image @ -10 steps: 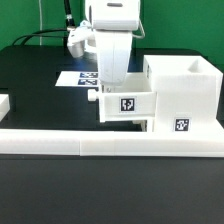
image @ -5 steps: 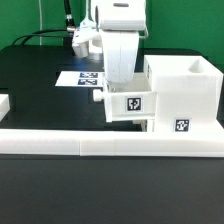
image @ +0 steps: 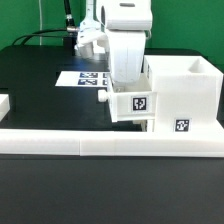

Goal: Assemble drawer

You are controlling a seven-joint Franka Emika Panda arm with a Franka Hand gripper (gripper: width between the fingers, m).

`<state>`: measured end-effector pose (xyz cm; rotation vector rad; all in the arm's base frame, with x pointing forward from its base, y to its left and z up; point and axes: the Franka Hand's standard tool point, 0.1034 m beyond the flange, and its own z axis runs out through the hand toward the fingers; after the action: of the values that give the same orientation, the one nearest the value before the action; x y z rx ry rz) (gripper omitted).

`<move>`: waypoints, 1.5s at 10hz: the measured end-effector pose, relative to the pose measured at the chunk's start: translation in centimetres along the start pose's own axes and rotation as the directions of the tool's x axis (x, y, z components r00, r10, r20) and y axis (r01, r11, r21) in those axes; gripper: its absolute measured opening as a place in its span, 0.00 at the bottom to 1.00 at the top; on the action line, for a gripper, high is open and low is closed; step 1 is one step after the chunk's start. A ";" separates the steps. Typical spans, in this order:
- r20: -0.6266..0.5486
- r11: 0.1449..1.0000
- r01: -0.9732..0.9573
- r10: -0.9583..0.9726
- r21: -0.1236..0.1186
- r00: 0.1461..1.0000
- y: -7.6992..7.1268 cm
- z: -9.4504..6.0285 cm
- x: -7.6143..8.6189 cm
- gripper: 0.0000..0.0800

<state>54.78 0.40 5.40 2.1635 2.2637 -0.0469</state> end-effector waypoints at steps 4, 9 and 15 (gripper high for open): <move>0.003 1.000 -0.003 0.003 0.003 1.000 0.0 0.0 -0.1 0.06; 0.003 0.999 -0.033 0.033 0.003 0.999 0.4 -1.0 0.4 0.60; 0.037 1.000 -0.007 0.006 0.026 0.999 0.7 -5.5 -2.8 0.81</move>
Offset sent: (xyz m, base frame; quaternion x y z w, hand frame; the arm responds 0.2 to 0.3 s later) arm 0.0000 0.0000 0.0000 0.0000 0.0000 0.0000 1.0000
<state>55.67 -2.22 11.00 2.1632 2.2492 -0.1165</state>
